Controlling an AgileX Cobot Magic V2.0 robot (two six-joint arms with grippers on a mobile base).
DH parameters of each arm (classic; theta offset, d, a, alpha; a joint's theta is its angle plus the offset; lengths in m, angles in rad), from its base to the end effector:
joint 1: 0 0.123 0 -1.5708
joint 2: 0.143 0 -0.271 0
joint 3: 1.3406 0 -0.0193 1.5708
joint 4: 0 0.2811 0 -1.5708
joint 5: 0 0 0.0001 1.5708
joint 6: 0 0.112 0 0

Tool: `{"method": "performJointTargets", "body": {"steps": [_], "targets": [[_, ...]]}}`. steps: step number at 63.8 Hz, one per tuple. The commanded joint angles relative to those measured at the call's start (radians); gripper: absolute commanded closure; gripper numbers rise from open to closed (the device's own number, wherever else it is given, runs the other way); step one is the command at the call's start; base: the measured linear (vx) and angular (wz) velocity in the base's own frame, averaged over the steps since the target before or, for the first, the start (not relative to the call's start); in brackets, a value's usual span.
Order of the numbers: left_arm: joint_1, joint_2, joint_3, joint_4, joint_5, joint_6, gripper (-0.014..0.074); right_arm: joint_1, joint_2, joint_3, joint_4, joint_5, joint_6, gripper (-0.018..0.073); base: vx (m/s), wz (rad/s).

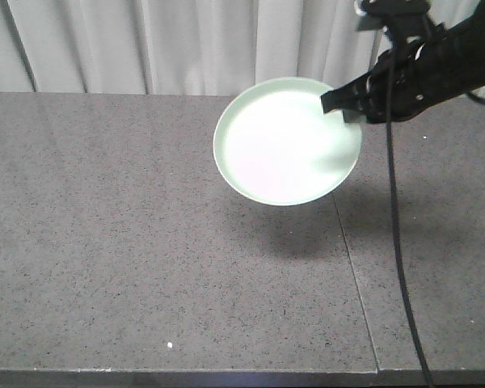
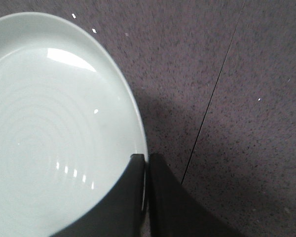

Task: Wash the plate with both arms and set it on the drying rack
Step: 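Pinch the plate rim with the right gripper and lift it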

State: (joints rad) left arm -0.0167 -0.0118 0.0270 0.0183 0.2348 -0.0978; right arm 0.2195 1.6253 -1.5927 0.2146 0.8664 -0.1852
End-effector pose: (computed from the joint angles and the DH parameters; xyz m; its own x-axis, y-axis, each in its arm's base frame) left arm 0.1208 -0.0015 0.1797 -0.1625 -0.0772 -0.9837 -0.0005 0.9969 -0.0782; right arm 0.3959 0.1070 0.3440 -0.6850 -0.1983 -0.7010 -0.3563 0.9305 0.0850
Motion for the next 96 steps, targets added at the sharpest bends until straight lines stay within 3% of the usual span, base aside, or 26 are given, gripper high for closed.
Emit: {"method": "performJointTargets", "body": {"steps": [1, 20, 43, 56, 69, 96], "targets": [[0.0, -0.014, -0.026, -0.009, -0.072, -0.009, 0.0603, -0.003, -0.149, -0.026, 0.052, -0.021, -0.011, 0.0561, 0.0, 0.0], [0.0, -0.014, -0.026, -0.009, -0.072, -0.009, 0.0603, -0.003, -0.46, 0.039, 0.114, 0.053, -0.031, 0.0561, 0.0, 0.0], [0.0, -0.014, -0.026, -0.009, -0.072, -0.009, 0.0603, -0.003, -1.059, 0.662, 0.111, -0.049, -0.018, 0.0561, 0.0, 0.0], [0.0, -0.014, -0.026, -0.009, -0.072, -0.009, 0.0603, -0.003, -1.334, 0.881, 0.081, -0.035, 0.093, 0.0561, 0.0, 0.0], [0.0, -0.014, -0.026, -0.009, -0.072, -0.009, 0.0603, -0.003, -1.435, 0.946, -0.017, -0.033, 0.185, 0.0561, 0.0, 0.0], [0.0, -0.014, -0.026, -0.009, -0.072, -0.009, 0.0603, -0.003, -1.44, 0.947, -0.019, -0.034, 0.185, 0.0561, 0.0, 0.0]]}}
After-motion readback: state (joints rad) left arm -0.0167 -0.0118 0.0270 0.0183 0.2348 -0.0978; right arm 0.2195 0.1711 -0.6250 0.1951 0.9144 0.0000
